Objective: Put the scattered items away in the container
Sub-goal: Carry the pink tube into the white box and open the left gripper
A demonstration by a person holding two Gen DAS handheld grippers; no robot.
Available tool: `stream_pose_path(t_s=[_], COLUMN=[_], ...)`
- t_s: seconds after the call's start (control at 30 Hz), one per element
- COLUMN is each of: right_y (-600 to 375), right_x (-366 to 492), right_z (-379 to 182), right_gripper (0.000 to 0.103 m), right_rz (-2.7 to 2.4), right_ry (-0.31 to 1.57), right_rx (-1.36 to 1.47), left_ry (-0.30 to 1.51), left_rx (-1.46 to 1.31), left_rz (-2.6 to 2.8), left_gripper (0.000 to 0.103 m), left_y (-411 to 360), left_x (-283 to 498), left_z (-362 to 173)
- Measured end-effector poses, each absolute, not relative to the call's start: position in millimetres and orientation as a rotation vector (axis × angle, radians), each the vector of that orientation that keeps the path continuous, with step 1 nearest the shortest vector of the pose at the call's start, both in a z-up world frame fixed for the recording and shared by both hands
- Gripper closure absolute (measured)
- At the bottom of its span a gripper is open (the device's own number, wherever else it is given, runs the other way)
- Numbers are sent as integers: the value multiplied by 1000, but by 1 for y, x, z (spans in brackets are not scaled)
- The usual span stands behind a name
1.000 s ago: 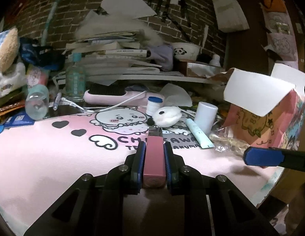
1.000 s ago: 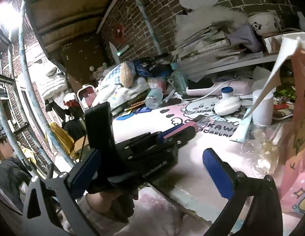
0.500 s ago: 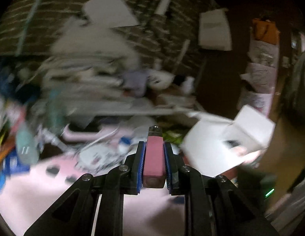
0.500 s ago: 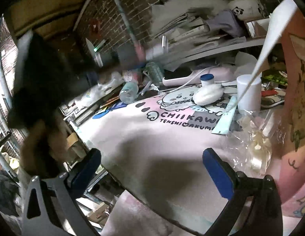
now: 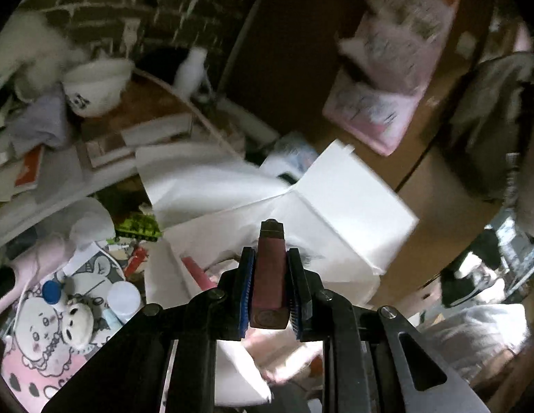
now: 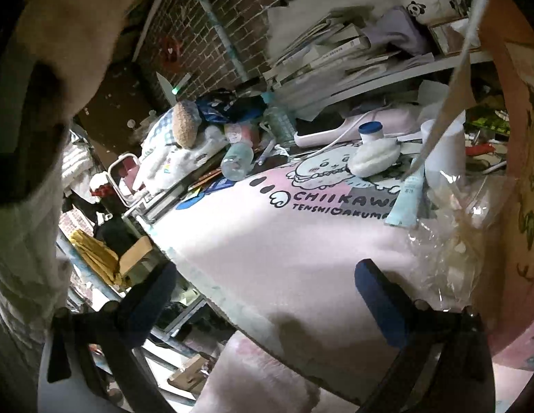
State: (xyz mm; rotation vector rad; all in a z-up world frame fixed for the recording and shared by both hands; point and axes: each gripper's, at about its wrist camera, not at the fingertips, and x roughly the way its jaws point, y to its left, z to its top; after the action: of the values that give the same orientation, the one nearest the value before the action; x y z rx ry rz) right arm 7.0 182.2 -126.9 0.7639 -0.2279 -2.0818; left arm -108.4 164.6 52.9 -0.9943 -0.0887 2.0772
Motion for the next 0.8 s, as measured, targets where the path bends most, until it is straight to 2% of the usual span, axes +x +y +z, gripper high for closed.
stream_pose_path(t_s=[0.2,0.63,0.67,0.7,0.73,0.8], right_y=[185,189,190,191,192,192], right_x=[7,6,7,8,10,18], right_z=[-127,-127,-127,-126,-126,-125], right_gripper=[0,0,0,0,0,0], right_rz=[-2063,-2096,-2107,-2120,-2125,-2156], right_ry=[-243,-226,-219,-212,-203,-177], right_rx=[757,745,741,733,729,716], left_ry=[25,72,56,46,34,-11], left_rx=[-1137,-1188,-1166,-1150,-1127,-1055], left_rz=[2074,2051,2045,2043,2043,2054], left_gripper=[90,88,82,66,57,21], left_y=[189,196,193,192,191,182], left_x=[-122,-126,-124,-124,-122,-114], left_z=[30,14,17,20,24,36])
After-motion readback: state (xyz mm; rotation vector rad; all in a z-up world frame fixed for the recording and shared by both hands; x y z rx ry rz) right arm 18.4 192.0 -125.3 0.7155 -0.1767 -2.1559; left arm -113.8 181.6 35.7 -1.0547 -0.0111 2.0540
